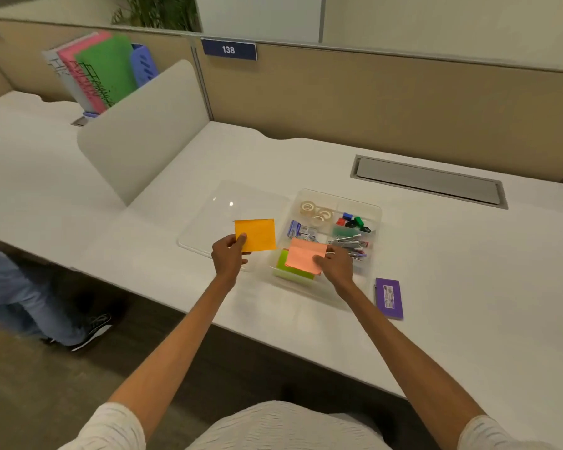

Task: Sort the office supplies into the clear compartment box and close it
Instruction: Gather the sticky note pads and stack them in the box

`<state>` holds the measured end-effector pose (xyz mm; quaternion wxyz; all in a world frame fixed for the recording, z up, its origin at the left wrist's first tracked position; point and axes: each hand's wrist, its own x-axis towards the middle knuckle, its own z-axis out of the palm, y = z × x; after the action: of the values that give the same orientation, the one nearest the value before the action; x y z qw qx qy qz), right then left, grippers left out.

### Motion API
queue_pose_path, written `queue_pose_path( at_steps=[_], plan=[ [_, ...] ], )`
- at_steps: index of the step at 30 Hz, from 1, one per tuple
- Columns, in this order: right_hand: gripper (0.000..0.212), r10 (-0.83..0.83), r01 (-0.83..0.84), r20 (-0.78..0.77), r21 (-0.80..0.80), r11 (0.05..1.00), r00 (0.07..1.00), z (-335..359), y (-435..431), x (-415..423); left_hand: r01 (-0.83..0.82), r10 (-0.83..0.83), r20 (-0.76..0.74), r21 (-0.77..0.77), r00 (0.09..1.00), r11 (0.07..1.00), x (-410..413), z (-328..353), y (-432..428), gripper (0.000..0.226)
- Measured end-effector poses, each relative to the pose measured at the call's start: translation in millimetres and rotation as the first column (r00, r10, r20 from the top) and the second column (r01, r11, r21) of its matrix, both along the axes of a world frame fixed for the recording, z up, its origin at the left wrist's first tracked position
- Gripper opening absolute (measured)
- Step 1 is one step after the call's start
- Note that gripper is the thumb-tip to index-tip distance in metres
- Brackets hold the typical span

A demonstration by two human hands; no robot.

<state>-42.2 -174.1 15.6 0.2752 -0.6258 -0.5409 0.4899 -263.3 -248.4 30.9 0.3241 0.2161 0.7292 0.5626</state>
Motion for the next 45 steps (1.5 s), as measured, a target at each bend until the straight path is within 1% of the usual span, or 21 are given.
queue_pose_path(
  at_steps=[3, 6, 10, 12, 15, 18, 20, 23, 25, 27, 28, 30, 33, 35, 37, 38, 39, 41, 42, 43, 45],
  plan=[
    [0.039, 0.002, -0.002, 0.015, 0.001, 1.000, 1.000, -0.4, -0.8, -11.9, 0.034, -0.034, -0.001, 0.004, 0.999, 0.999, -8.6, -0.5, -2.2, 0.027],
    [0.039, 0.062, -0.061, 0.025, -0.025, 0.998, 0.998, -1.0, 0.4, -21.7, 0.065, -0.065, 0.007, -0.001, 0.998, 0.998, -13.4, -3.0, -1.8, 0.028],
    [0.029, 0.244, -0.245, 0.188, -0.021, 0.969, 0.951, 1.3, 1.7, -30.1, 0.116, -0.116, 0.018, -0.012, 0.993, 0.993, -10.4, -10.6, 1.9, 0.029],
    [0.031, 0.301, -0.329, 0.302, 0.044, 0.943, 0.905, 2.8, 1.1, -29.6, 0.133, -0.133, 0.031, -0.008, 0.991, 0.991, -6.8, -13.3, 5.3, 0.033],
    [0.025, 0.274, -0.380, 0.463, 0.151, 0.913, 0.843, 4.9, 0.4, -24.3, 0.170, -0.170, 0.040, 0.005, 0.985, 0.985, -0.1, -15.3, 12.0, 0.037],
    [0.020, 0.292, -0.404, 0.510, 0.124, 0.906, 0.810, 4.7, 2.7, -20.5, 0.226, -0.225, 0.028, 0.000, 0.974, 0.974, 7.3, -15.1, 20.5, 0.038],
    [0.022, 0.227, -0.345, 0.522, 0.139, 0.928, 0.822, 6.0, 5.4, -17.2, 0.256, -0.256, 0.034, -0.001, 0.966, 0.967, 11.2, -15.1, 26.1, 0.037],
    [0.031, 0.109, -0.212, 0.458, 0.182, 0.960, 0.882, 7.8, 11.2, -11.8, 0.287, -0.287, 0.038, 0.000, 0.957, 0.958, 13.7, -14.8, 32.2, 0.036],
    [0.040, 0.120, -0.164, 0.286, 0.133, 0.978, 0.951, 11.7, 12.9, -12.1, 0.308, -0.308, 0.034, -0.006, 0.951, 0.951, 15.3, -15.1, 35.7, 0.036],
    [0.036, 0.114, -0.117, 0.060, 0.047, 0.992, 0.992, 16.5, 14.2, -11.7, 0.307, -0.307, 0.050, -0.007, 0.950, 0.952, 17.9, -14.4, 38.8, 0.033],
    [0.030, 0.097, -0.097, -0.006, 0.026, 0.995, 0.995, 17.9, 15.4, -10.2, 0.298, -0.297, 0.060, -0.008, 0.953, 0.955, 18.6, -13.8, 40.1, 0.031],
    [0.017, 0.083, -0.082, -0.027, 0.029, 0.996, 0.996, 18.4, 17.8, -6.7, 0.297, -0.294, 0.079, -0.017, 0.952, 0.955, 18.6, -12.7, 42.3, 0.029],
    [0.012, 0.085, -0.084, -0.016, 0.023, 0.996, 0.996, 14.9, 17.8, -3.9, 0.359, -0.351, 0.128, -0.043, 0.928, 0.933, 18.1, -11.3, 44.1, 0.029],
    [0.006, 0.029, -0.029, 0.014, 0.031, 0.999, 0.999, 11.6, 15.4, -4.2, 0.400, -0.390, 0.136, -0.060, 0.911, 0.914, 19.8, -12.0, 44.6, 0.029],
    [0.019, -0.038, 0.035, 0.074, 0.048, 0.998, 0.997, 9.0, 13.1, -4.4, 0.413, -0.402, 0.130, -0.068, 0.906, 0.908, 21.8, -12.5, 44.2, 0.029],
    [0.023, -0.044, 0.040, 0.078, 0.055, 0.998, 0.996, 7.3, 12.6, -4.3, 0.415, -0.404, 0.123, -0.075, 0.906, 0.907, 22.1, -12.5, 44.0, 0.029],
    [0.022, -0.029, 0.025, 0.061, 0.058, 0.998, 0.998, 6.8, 12.0, -4.6, 0.418, -0.408, 0.120, -0.081, 0.905, 0.905, 21.8, -13.1, 43.9, 0.029],
    [0.008, 0.012, -0.014, 0.027, 0.060, 0.998, 1.000, 6.2, 11.4, -4.8, 0.433, -0.423, 0.106, -0.094, 0.900, 0.897, 20.4, -15.0, 43.2, 0.029],
    [0.005, 0.023, -0.024, 0.025, 0.057, 0.998, 0.999, 6.1, 11.4, -4.6, 0.442, -0.435, 0.079, -0.102, 0.897, 0.891, 19.8, -15.5, 42.4, 0.029],
    [0.006, 0.026, -0.027, 0.029, 0.052, 0.998, 0.999, 6.1, 11.2, -4.6, 0.450, -0.452, 0.018, -0.121, 0.892, 0.885, 19.2, -16.6, 41.7, 0.029],
    [0.008, 0.010, -0.011, 0.036, 0.036, 0.999, 0.999, 5.3, 10.4, -5.1, 0.451, -0.483, -0.192, -0.186, 0.854, 0.873, 18.7, -19.5, 40.9, 0.027]
  ],
)
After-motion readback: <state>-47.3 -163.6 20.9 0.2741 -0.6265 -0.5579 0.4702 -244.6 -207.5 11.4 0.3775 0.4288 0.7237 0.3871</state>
